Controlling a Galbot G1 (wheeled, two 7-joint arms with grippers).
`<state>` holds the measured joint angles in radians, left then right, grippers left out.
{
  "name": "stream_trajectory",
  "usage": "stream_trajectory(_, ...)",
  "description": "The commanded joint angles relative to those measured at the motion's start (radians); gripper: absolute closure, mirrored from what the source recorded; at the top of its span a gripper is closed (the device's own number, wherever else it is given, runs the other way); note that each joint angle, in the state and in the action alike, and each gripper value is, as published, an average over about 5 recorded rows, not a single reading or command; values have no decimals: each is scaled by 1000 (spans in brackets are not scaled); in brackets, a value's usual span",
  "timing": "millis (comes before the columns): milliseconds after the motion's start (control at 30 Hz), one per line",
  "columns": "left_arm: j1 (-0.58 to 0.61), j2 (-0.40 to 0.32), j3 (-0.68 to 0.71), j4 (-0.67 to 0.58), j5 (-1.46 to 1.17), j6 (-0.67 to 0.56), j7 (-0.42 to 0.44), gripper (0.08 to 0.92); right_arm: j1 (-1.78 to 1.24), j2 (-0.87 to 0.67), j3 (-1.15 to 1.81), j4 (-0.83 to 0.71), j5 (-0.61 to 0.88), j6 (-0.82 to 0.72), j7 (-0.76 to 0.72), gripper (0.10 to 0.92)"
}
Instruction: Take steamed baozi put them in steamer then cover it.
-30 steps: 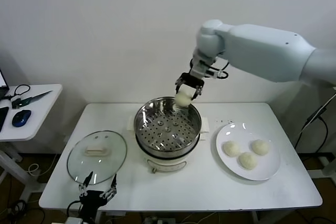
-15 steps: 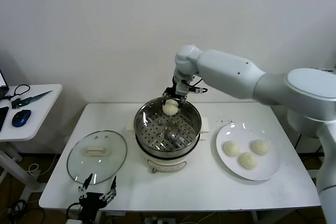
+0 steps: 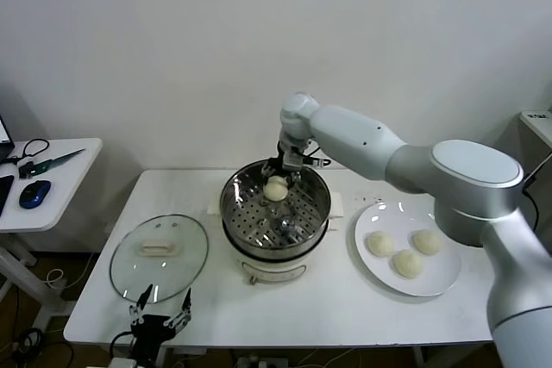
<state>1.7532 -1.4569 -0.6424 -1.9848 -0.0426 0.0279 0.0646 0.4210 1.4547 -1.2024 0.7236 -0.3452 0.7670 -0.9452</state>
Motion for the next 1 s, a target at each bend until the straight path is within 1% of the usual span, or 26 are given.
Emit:
stream_trajectory(33, 0, -2, -1, -3, -1, 2, 0, 177, 79, -19, -71, 49, 193, -8, -45, 217)
stream_trajectory(100, 0, -3, 0, -5, -1, 2, 0, 177, 162, -62, -127, 122, 340, -42, -73, 207)
stream_trajectory(233, 2, -5, 1, -9, 0, 1, 0, 177, 405, -187, -356, 292, 785, -187, -126, 203)
stream_trajectory(267, 2, -6, 1, -9, 1, 0, 0, 177, 477, -234, -433, 344, 900, -255, -133, 203)
stream_trajectory(300, 1, -7, 1, -9, 2, -1, 0, 177, 537, -282, -499, 394, 981, -335, -137, 203)
stream_trajectory(367, 0, -9, 2, -9, 5, -3, 0, 177, 650, -393, -598, 497, 1077, -503, -132, 202)
stream_trajectory(433, 0, -10, 2, -9, 6, -5, 0, 177, 740, -502, -693, 595, 1109, -665, -115, 203)
stream_trajectory(467, 0, -10, 2, -8, 6, -6, 0, 177, 769, -546, -737, 636, 1111, -719, -104, 203)
stream_trajectory(567, -2, -9, 2, -8, 5, -8, -1, 177, 815, -658, -864, 738, 1091, -844, -62, 203)
stream_trajectory(700, -7, -8, 3, -10, 3, -9, -2, 177, 776, -787, -925, 831, 1054, -955, 1, 203)
stream_trajectory(833, -13, -8, 2, -8, 1, -8, -2, 177, 628, -868, -846, 858, 1017, -1029, 62, 203)
stream_trajectory(1000, -17, -7, -2, -7, 0, -8, -2, 177, 384, -893, -661, 789, 966, -1070, 101, 203)
